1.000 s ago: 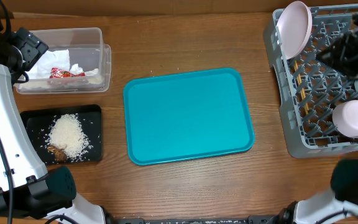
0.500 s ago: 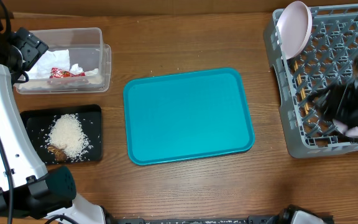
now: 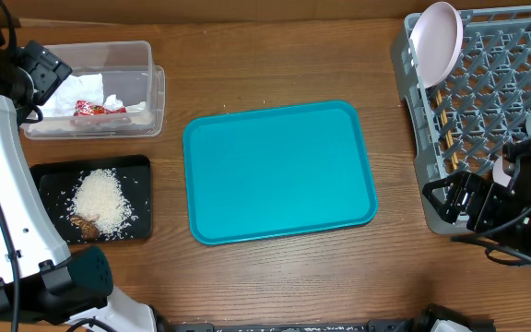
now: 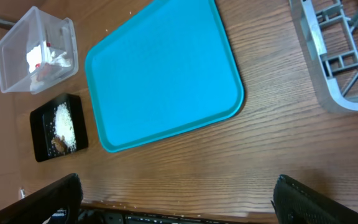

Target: Sort waste into correct bins and load items into the dishwasher

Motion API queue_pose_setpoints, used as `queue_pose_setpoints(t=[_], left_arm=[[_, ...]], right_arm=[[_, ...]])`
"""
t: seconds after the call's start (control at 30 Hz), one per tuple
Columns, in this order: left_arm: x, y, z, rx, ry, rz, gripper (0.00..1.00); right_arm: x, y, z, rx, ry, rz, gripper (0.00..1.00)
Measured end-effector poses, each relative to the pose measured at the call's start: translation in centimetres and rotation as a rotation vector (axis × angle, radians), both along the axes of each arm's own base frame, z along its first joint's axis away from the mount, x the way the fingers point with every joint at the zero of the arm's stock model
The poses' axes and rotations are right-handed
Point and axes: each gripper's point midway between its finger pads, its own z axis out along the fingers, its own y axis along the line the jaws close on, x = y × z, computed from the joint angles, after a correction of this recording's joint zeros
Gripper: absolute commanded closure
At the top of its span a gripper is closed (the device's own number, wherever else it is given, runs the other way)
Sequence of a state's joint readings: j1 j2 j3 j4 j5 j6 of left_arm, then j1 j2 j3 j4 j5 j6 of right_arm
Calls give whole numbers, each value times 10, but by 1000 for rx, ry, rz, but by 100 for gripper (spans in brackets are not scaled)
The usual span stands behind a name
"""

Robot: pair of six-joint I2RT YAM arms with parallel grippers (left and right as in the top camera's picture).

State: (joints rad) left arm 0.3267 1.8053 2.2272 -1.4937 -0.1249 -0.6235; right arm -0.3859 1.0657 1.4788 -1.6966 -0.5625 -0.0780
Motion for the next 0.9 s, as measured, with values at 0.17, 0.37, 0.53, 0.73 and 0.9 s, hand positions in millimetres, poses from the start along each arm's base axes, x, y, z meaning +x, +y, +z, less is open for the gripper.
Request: queue_pose_setpoints(t=[0.17,0.37,0.53,0.73,0.9], left_arm=[[0,0,0,0,0,0,0],[0,0,0,0,0,0,0],[0,0,0,0,0,0,0],[0,0,0,0,0,0,0],[0,0,0,0,0,0,0]], right_arm=[[1,-8,-5,-43,22,-17,0],[16,-8,-4,-68,-47,15,0],[40,16,-7,-106,-231,153,0],[35,57,2,-155,-590,319,0],[17,63,-14,-182,-774,335,0]])
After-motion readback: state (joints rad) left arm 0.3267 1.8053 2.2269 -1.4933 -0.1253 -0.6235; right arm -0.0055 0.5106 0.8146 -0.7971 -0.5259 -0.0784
